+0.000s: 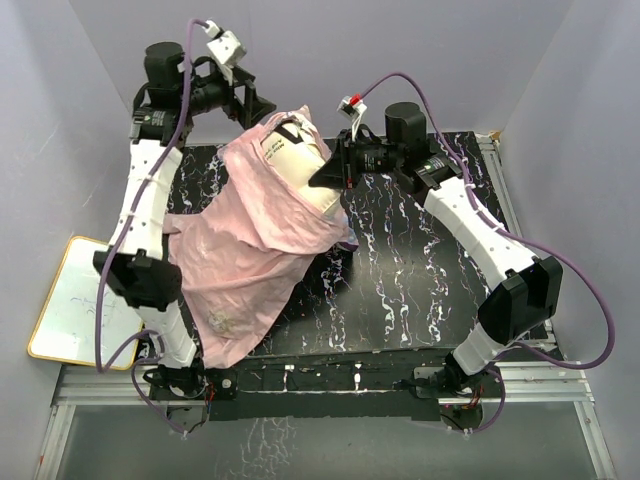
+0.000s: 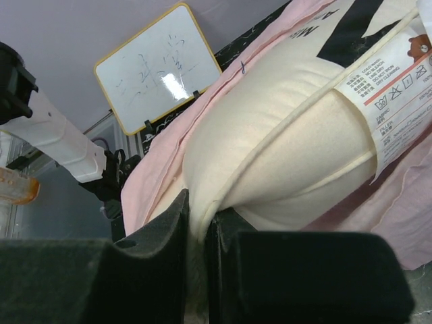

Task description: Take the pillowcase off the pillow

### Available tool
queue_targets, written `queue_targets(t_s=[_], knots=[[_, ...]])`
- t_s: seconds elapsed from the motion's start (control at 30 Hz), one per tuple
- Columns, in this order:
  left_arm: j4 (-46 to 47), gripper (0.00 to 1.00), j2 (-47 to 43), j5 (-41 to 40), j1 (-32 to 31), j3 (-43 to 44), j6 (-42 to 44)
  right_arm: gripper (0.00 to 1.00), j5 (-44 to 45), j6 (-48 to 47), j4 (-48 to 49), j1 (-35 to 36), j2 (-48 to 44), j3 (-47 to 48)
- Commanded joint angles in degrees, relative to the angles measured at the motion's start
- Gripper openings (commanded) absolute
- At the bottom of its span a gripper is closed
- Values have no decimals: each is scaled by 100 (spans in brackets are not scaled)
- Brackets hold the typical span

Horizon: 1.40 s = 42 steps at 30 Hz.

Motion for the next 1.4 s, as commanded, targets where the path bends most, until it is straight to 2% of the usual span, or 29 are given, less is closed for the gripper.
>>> queue_targets(t_s=[0.0, 0.1, 0.27, 0.33, 0.47, 0.5, 0.77, 0.97, 1.1, 1.23, 1.37], knots=[[-973, 81, 766, -65, -54, 602, 434, 8, -117, -21, 715, 77, -216, 437], [-1306, 78, 972, -128, -63, 795, 653, 8, -106, -75, 641, 81, -225, 476], [-1424, 72, 1005, -283, -170, 614, 876, 8, -105, -123, 569, 101, -180, 581], [-1112, 67, 938, -518, -229, 352, 857, 8, -91, -128, 571, 113, -165, 597], [66, 47, 764, -1275, -311, -268, 502, 8, -73, -130, 568, 225, -116, 639], [266, 45, 784, -1445, -328, -324, 455, 8, -70, -144, 568, 266, -106, 643], [1033, 27, 1231, -2119, -376, 212, -170, 8, -90, -273, 465, 700, 62, 797], [1437, 23, 1410, -2673, -435, 691, -317, 8, 172, -545, 291, 896, -36, 784], [1284, 22, 1433, -3090, -428, 561, -55, 8, 669, -528, 427, 696, -264, 785], [980, 37, 1278, -3378, -392, 70, 260, 8, 1508, -80, 967, -49, -593, 374], [862, 41, 1006, -3589, -242, -661, 446, 8, 1644, 917, 2221, -1236, -1114, -684]])
